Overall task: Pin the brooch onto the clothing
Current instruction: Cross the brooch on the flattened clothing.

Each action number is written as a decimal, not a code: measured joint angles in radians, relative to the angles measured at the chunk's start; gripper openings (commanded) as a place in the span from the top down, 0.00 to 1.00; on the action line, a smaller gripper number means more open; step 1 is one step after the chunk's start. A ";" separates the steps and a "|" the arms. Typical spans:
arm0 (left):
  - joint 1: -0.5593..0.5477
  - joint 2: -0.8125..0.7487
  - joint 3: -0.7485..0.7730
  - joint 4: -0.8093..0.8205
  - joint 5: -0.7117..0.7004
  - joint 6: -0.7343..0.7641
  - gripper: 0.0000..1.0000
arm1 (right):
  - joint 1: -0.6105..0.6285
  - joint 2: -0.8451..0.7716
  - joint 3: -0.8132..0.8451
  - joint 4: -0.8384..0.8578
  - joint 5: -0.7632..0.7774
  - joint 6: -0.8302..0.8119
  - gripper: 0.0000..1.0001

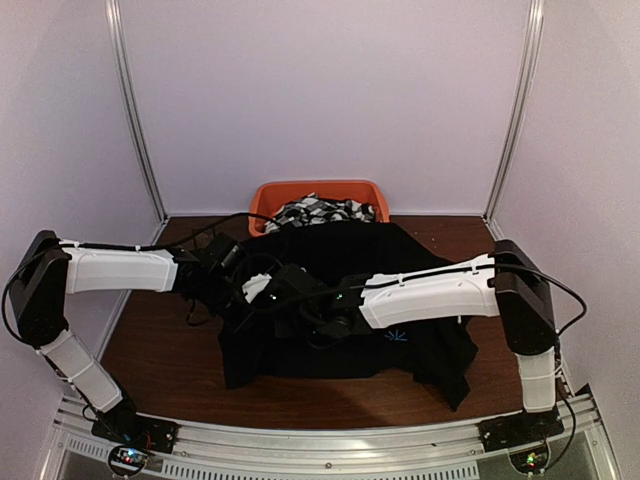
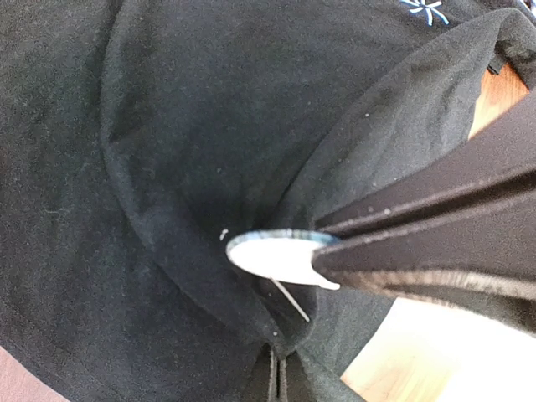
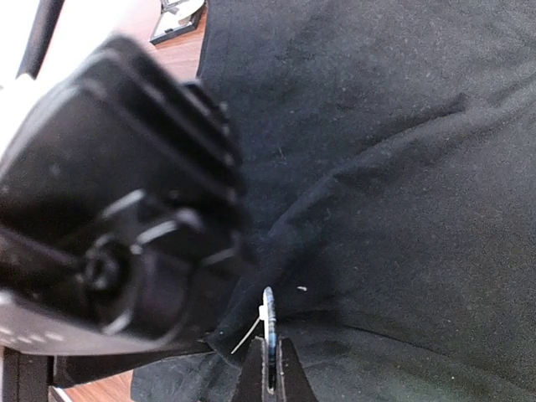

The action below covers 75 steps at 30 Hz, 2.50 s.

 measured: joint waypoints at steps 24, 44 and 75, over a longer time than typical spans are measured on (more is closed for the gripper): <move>0.000 0.000 -0.002 0.000 0.012 -0.005 1.00 | 0.000 0.036 -0.001 0.031 0.001 0.017 1.00; 0.013 -0.019 -0.021 0.022 0.034 -0.017 1.00 | -0.003 0.036 -0.066 0.137 -0.060 0.060 1.00; 0.014 -0.024 -0.021 0.016 0.024 -0.019 1.00 | 0.003 -0.054 -0.180 0.290 -0.164 -0.079 1.00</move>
